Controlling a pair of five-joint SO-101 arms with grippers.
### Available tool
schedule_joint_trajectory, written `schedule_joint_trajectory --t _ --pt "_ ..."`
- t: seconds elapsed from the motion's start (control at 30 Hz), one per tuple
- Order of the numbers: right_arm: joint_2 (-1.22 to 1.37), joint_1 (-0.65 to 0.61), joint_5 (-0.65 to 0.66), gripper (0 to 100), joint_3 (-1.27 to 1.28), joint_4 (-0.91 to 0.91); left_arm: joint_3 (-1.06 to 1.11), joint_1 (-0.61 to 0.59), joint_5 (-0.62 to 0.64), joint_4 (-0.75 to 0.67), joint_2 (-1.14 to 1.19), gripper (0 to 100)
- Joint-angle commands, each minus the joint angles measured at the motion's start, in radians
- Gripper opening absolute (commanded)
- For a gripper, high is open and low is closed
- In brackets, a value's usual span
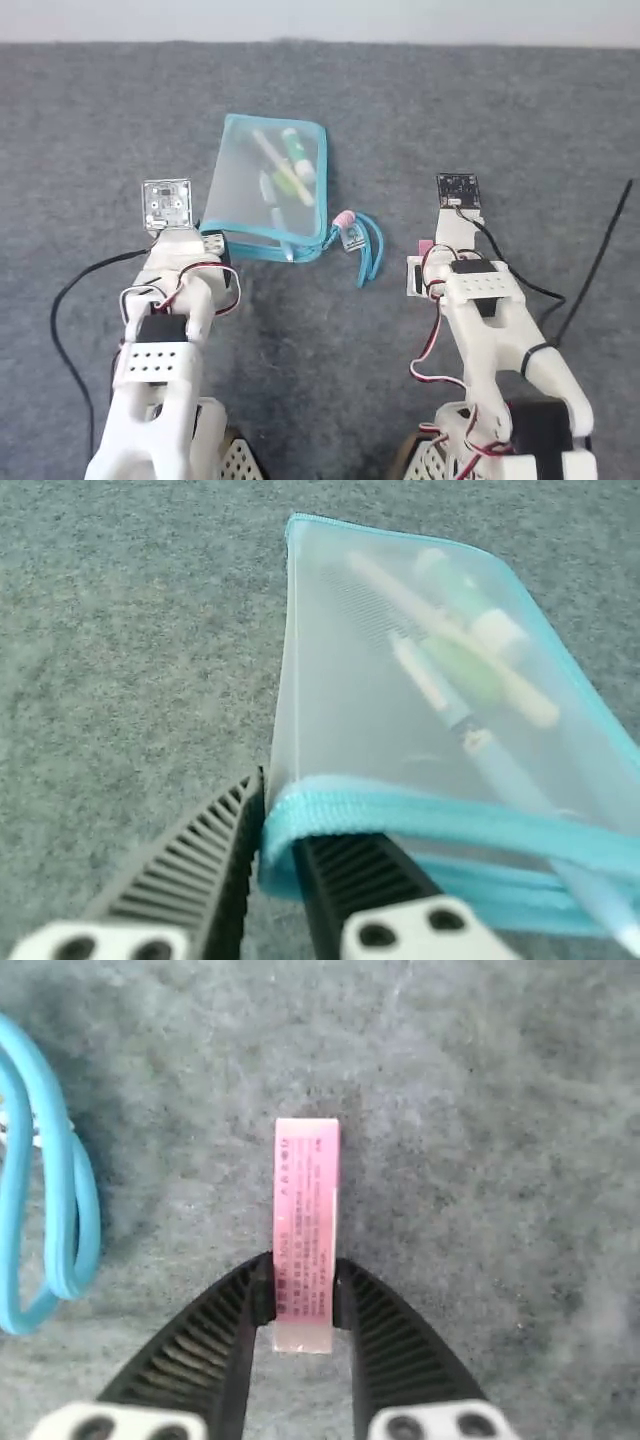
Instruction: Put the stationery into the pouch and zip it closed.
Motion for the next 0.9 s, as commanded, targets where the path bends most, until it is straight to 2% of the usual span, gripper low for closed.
schedule_joint_trajectory --t 0.0,0.23,0.33,0.47,0.77,0.87 --pt "-0.016 0.015 0.0 3.7 -0.011 0.008 -0.019 0.009 0.005 -0.003 -0.043 1" --pt "-0.018 0.015 0.017 4.4 -0.015 0.013 -0.018 0.009 0.005 0.0 -0.043 1" --pt "-0.018 0.012 0.086 9.5 -0.032 0.047 -0.018 0.009 0.005 0.002 -0.043 1" --pt "-0.016 0.008 0.094 15.4 -0.097 0.165 -0.018 0.011 0.005 -0.003 -0.041 1" --pt "-0.016 0.015 0.1 2.8 -0.101 0.163 -0.022 0.011 0.005 -0.005 -0.043 1" --pt "-0.016 0.015 0.1 12.5 -0.101 0.171 -0.021 0.006 0.005 -0.005 -0.043 1"
